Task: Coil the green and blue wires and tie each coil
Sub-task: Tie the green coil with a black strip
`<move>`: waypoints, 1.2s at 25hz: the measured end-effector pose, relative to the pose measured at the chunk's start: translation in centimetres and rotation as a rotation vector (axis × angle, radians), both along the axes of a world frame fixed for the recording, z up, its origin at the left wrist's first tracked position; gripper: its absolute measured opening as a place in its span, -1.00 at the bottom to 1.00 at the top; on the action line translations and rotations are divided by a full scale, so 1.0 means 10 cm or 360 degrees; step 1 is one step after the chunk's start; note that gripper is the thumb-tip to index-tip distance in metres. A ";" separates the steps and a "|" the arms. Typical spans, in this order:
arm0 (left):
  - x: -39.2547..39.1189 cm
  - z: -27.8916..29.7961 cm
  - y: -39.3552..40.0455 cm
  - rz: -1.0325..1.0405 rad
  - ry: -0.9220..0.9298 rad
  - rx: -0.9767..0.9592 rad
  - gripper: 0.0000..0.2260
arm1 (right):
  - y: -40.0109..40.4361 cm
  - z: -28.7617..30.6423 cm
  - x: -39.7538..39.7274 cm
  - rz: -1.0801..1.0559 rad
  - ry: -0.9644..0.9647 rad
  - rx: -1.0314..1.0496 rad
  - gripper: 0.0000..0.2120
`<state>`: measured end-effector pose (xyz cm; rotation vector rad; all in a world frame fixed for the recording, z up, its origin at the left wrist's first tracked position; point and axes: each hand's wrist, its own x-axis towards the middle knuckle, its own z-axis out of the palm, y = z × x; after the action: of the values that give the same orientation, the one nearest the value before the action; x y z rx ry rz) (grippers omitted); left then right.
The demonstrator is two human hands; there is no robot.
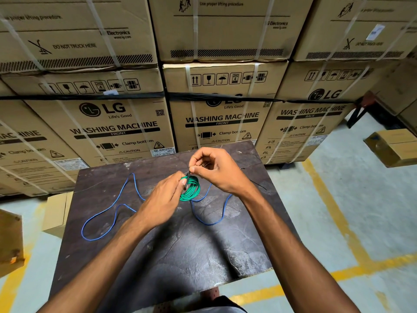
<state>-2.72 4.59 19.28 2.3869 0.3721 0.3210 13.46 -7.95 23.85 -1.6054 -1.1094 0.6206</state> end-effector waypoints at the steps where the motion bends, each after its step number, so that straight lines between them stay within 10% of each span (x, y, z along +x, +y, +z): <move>1: -0.01 0.00 0.00 -0.0004 0.0000 0.0030 -0.75 | 0.00 0.02 0.01 0.0021 -0.0007 -0.0027 -0.93; 9: -0.01 0.03 0.02 -0.0020 0.0027 0.0175 -0.78 | 0.02 0.13 0.01 0.0122 -0.0350 -0.0188 -0.97; 25: -0.08 0.10 0.05 -0.0206 0.0010 -0.0230 -0.80 | -0.13 0.06 0.08 0.0315 0.0448 -0.0021 -0.92; 30: -0.13 0.08 0.04 -0.0253 0.0042 -0.0222 -0.78 | -0.15 0.09 0.05 0.0314 0.0233 -0.0113 -0.95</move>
<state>-4.02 5.03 20.11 2.2685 0.2078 0.1842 13.97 -9.44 24.78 -1.4944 -1.1547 0.9021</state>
